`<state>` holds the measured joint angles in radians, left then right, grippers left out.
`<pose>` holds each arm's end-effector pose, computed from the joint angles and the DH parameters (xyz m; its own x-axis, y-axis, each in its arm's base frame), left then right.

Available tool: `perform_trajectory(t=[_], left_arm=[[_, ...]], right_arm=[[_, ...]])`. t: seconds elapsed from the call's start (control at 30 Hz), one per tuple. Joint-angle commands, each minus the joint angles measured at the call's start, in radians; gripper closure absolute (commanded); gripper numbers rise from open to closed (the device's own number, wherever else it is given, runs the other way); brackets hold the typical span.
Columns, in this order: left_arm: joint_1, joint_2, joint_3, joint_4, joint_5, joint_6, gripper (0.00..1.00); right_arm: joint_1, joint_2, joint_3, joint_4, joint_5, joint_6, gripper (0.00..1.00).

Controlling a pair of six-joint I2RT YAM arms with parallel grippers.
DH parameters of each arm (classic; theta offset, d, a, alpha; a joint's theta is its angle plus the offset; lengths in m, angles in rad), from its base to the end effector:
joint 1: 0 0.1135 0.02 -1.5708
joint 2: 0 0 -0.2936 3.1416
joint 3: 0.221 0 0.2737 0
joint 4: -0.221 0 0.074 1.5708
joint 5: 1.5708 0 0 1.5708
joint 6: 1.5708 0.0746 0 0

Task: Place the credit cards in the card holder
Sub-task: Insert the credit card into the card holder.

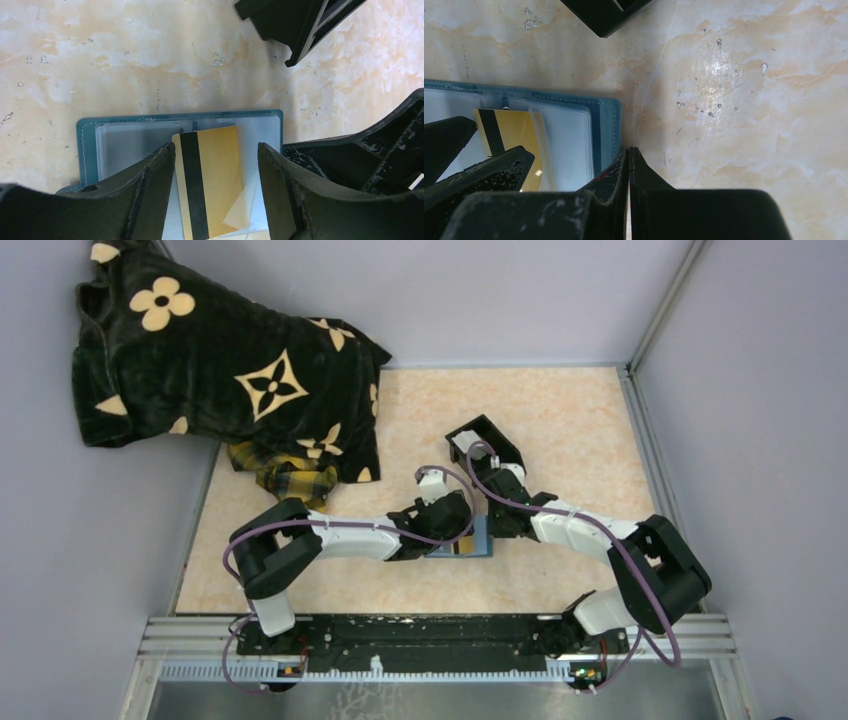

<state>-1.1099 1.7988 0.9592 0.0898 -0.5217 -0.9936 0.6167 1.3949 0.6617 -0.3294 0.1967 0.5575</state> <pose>0.2160 -0.3514 0.1463 -0.6802 -0.2638 -0.6839 0.0812 0.9001 -0.4279 0.2359 0.1494 0.1399 -0.8638 0.0236 -0.5033 -0.0384 0.9929 0.1126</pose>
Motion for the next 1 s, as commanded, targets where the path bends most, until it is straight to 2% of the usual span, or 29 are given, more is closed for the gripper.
perform_trajectory(t=[0.0, 0.37, 0.57, 0.77, 0.8, 0.9, 0.97], left_arm=[[-0.004, 0.004, 0.035, 0.007, 0.012, 0.016, 0.32], [-0.015, -0.038, 0.027, -0.019, -0.010, 0.017, 0.31], [-0.021, -0.118, -0.046, -0.038, -0.071, 0.015, 0.31], [-0.032, -0.113, -0.056, -0.108, -0.111, 0.023, 0.35], [-0.036, -0.107, -0.055, -0.121, -0.120, 0.023, 0.37], [-0.050, -0.089, -0.050, -0.165, -0.146, 0.024, 0.56], [-0.055, -0.076, -0.048, -0.194, -0.164, 0.021, 0.64]], right_arm=[[-0.012, 0.023, 0.010, 0.022, -0.011, -0.008, 1.00], [-0.012, 0.020, 0.001, 0.027, -0.014, -0.005, 1.00], [-0.012, 0.018, -0.004, 0.032, -0.013, -0.005, 1.00], [-0.012, 0.016, -0.007, 0.033, -0.014, -0.004, 1.00], [-0.012, 0.014, -0.007, 0.033, -0.014, -0.004, 1.00], [-0.012, 0.012, -0.008, 0.029, -0.012, -0.004, 1.00], [-0.012, 0.012, -0.009, 0.031, -0.013, -0.003, 1.00]])
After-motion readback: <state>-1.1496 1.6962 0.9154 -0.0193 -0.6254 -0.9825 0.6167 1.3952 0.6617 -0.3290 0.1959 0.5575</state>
